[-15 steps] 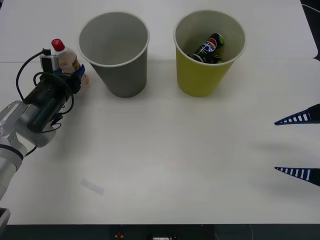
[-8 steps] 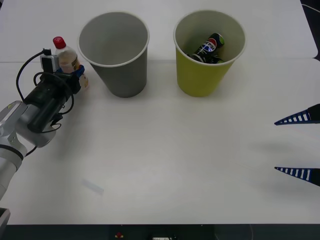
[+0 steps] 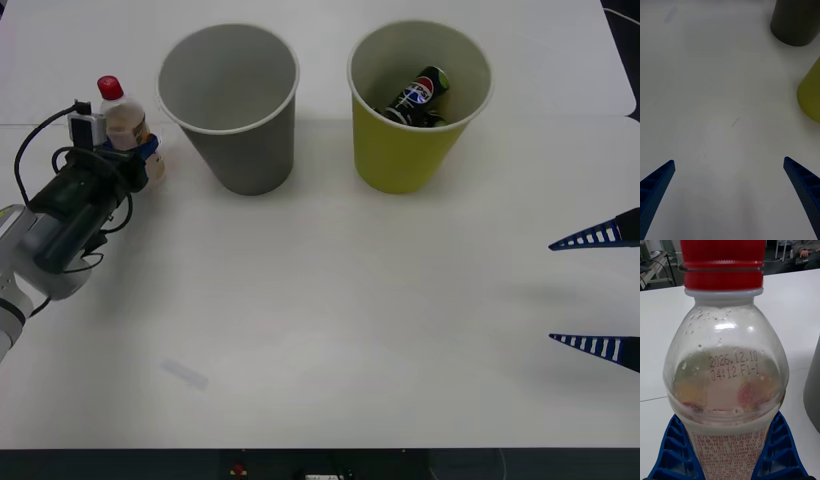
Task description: Put the can into the green bin and the plastic bottle into the gray bin
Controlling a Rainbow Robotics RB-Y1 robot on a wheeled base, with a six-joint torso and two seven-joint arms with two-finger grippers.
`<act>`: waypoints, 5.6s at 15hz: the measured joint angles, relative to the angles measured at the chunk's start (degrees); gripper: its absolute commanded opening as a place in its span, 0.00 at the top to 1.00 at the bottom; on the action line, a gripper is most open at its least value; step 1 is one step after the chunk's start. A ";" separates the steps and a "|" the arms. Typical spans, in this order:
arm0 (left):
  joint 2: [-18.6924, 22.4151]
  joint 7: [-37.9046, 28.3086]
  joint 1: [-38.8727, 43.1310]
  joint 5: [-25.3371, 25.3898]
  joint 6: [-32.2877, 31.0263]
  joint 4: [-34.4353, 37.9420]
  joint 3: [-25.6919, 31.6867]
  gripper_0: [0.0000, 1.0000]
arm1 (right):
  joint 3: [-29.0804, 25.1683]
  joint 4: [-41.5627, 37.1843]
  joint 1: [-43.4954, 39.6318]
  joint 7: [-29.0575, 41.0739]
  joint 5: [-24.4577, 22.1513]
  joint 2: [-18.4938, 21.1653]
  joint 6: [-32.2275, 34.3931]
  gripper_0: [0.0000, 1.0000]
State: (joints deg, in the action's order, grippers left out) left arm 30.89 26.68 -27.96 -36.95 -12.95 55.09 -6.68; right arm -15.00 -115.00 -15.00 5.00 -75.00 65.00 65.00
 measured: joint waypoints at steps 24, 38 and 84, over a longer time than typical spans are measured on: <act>14.93 -103.85 29.87 -70.94 -45.85 66.36 27.61 1.00 | 0.00 0.00 0.00 0.00 0.00 0.00 0.00 0.00; 25.69 -107.72 -7.00 -69.25 -67.47 52.14 13.00 1.00 | 0.00 0.00 0.00 0.00 0.00 0.00 0.00 0.00; 23.06 -73.29 -18.54 -58.32 -77.00 33.25 11.49 0.00 | 0.00 0.00 0.00 0.00 0.00 0.00 0.00 0.00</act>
State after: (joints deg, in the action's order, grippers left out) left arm 53.95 -46.61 -46.51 -95.27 -89.94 88.33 4.81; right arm -15.00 -115.00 -15.00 5.00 -75.00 65.00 65.00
